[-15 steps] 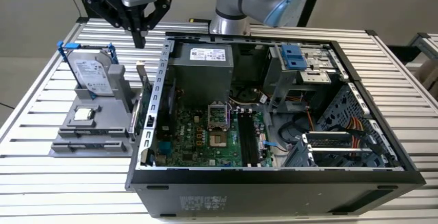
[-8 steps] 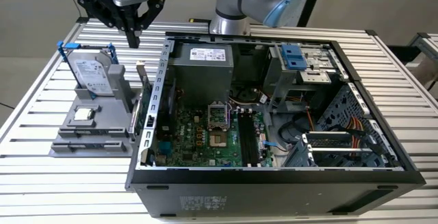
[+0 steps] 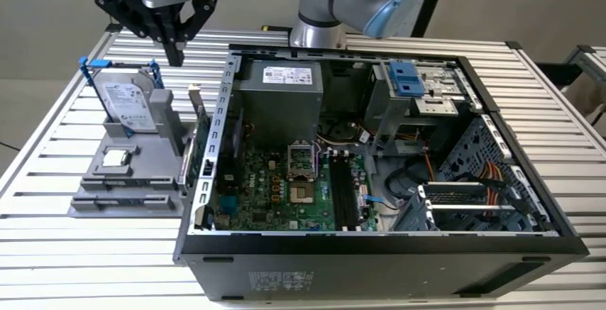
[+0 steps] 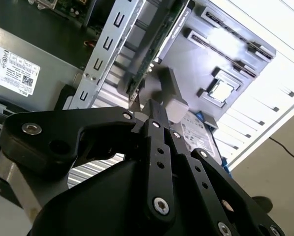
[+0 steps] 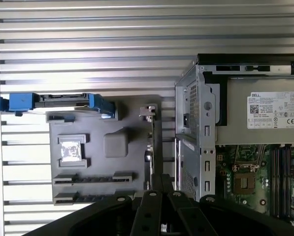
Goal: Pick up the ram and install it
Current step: 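Reach for the ram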
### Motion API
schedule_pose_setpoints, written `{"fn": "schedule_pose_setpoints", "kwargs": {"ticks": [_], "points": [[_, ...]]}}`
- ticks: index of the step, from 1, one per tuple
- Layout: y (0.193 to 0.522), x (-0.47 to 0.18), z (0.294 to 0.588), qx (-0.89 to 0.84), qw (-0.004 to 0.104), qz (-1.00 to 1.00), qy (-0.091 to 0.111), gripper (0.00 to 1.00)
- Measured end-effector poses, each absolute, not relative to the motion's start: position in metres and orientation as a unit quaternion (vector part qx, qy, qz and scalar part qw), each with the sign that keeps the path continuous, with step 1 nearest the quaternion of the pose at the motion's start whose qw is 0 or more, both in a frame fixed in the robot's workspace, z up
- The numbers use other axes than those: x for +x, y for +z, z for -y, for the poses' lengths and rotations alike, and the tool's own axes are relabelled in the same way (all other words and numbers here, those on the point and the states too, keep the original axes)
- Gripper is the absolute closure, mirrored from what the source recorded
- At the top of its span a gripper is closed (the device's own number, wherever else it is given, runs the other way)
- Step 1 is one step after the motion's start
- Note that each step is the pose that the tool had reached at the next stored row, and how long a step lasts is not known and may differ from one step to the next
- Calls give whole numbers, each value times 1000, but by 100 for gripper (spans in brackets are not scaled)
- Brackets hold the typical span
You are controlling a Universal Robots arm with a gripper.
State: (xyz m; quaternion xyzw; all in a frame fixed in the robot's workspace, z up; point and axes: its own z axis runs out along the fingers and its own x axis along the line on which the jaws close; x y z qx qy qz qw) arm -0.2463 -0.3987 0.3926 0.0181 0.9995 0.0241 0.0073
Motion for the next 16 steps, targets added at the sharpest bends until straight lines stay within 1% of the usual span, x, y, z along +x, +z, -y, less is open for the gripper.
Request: {"fn": "schedule_pose_setpoints", "kwargs": {"ticks": [16], "points": [[393, -269, 399, 17, 7, -1000, 24, 100]]}}
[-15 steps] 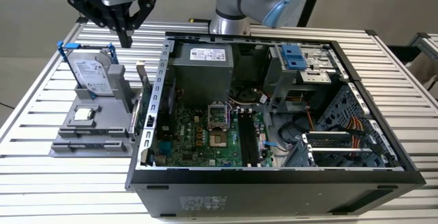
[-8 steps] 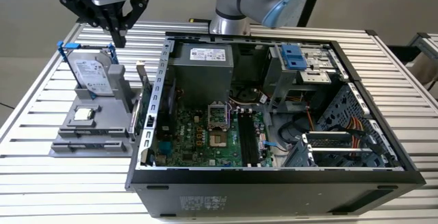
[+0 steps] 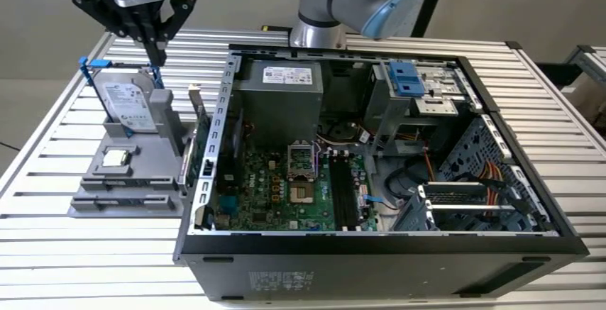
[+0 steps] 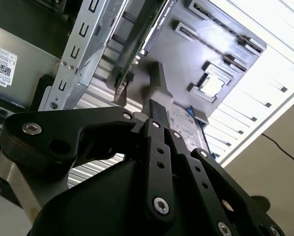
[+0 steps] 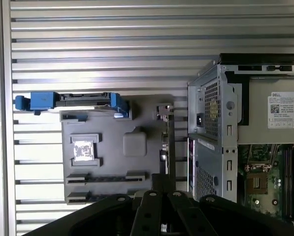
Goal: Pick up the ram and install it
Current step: 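Reach for the ram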
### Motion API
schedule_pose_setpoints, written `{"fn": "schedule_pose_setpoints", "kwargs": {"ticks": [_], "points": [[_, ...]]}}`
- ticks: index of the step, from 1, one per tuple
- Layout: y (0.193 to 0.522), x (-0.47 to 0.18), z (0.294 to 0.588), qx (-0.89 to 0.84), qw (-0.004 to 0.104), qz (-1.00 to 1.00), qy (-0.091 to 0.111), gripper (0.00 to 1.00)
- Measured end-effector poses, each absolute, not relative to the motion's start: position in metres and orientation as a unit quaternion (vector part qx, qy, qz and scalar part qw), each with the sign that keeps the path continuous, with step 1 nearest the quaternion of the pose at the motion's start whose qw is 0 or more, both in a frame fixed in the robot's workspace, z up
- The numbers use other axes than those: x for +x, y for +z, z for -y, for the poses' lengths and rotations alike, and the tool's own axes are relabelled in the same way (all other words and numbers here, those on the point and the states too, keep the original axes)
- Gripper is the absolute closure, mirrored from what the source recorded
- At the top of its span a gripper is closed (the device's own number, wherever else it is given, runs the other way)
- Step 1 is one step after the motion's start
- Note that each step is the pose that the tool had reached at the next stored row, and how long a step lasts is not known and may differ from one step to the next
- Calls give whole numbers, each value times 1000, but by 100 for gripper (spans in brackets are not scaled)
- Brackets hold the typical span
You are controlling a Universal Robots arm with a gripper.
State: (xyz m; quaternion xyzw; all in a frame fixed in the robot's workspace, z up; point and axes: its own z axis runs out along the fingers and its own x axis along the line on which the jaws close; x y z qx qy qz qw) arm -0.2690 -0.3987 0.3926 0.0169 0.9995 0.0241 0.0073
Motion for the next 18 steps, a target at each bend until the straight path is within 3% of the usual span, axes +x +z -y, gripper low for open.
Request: {"fn": "schedule_pose_setpoints", "kwargs": {"ticks": [18], "points": [[393, -295, 399, 17, 7, -1000, 24, 100]]}}
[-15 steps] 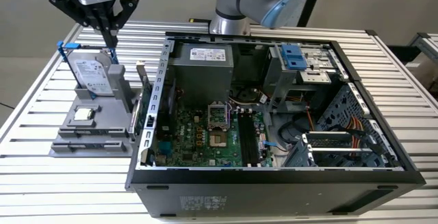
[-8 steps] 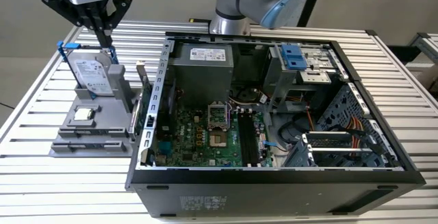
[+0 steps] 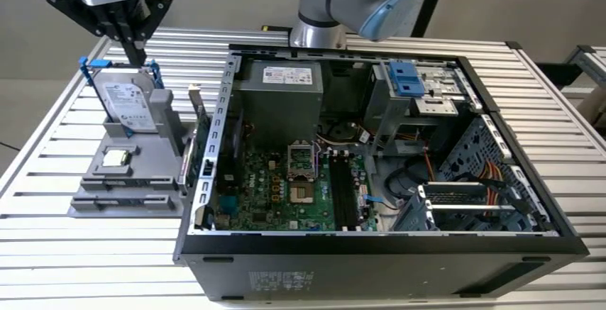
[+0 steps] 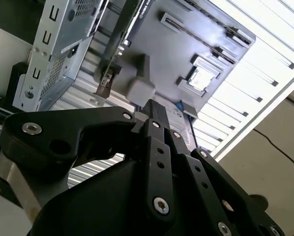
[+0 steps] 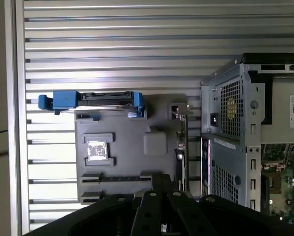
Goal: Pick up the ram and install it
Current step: 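Reach for the ram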
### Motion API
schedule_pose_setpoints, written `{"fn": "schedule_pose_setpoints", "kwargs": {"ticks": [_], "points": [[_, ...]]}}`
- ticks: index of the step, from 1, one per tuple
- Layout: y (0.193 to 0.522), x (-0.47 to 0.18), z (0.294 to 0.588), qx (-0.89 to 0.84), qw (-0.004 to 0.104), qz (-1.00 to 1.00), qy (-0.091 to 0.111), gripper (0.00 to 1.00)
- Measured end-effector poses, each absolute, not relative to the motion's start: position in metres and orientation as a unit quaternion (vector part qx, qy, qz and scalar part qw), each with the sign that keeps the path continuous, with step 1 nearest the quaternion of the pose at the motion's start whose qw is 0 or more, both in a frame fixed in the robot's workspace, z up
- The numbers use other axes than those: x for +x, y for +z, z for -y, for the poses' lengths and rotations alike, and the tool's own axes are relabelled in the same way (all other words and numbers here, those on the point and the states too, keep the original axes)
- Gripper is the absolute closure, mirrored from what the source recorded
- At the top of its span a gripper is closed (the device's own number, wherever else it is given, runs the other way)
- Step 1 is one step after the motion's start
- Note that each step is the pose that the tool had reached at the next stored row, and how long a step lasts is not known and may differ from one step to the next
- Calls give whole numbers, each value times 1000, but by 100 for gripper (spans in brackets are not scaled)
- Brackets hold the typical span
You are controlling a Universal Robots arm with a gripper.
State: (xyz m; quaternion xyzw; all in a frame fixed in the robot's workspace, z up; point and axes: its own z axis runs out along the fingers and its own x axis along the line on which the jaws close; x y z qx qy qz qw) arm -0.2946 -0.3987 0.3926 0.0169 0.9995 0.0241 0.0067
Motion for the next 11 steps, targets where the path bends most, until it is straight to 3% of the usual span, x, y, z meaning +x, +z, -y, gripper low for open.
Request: {"fn": "schedule_pose_setpoints", "kwargs": {"ticks": [11], "points": [[393, -311, 399, 17, 7, -1000, 24, 100]]}}
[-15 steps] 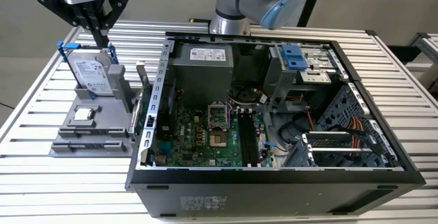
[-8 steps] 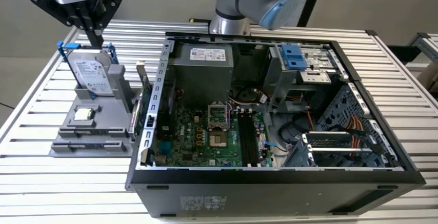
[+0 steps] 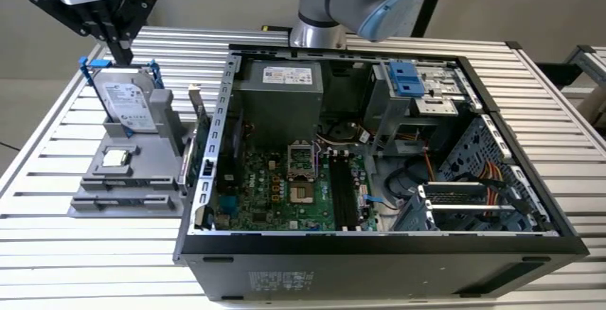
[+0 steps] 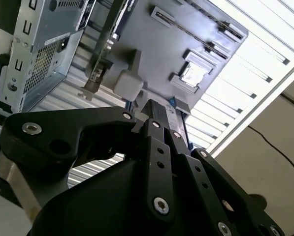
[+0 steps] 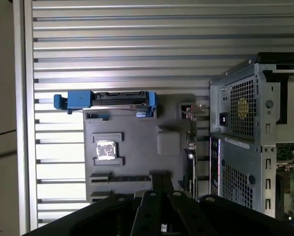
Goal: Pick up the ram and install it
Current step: 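Reach for the ram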
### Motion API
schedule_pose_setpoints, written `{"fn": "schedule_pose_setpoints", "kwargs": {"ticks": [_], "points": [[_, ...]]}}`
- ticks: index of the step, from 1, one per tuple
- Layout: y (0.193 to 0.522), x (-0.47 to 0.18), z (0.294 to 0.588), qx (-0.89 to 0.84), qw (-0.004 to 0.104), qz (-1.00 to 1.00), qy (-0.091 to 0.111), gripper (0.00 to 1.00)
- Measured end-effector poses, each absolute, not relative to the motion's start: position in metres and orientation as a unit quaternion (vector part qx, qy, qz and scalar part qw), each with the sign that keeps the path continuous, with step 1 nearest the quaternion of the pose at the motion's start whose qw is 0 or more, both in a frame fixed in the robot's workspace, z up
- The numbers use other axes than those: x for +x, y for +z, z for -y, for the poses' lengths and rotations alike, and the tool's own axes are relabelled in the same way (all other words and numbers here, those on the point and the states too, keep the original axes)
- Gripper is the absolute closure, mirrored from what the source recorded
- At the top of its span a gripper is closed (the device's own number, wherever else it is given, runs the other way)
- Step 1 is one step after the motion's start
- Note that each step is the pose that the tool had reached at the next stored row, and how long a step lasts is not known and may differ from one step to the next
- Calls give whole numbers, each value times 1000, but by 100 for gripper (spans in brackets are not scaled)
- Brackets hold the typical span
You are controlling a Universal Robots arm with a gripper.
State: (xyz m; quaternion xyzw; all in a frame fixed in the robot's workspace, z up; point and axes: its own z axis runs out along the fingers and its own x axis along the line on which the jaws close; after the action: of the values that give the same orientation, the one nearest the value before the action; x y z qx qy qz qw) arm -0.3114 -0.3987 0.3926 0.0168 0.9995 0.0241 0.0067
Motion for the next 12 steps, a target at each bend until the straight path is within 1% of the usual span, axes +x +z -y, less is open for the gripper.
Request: {"fn": "schedule_pose_setpoints", "kwargs": {"ticks": [12], "points": [[393, -329, 399, 15, 7, -1000, 24, 100]]}}
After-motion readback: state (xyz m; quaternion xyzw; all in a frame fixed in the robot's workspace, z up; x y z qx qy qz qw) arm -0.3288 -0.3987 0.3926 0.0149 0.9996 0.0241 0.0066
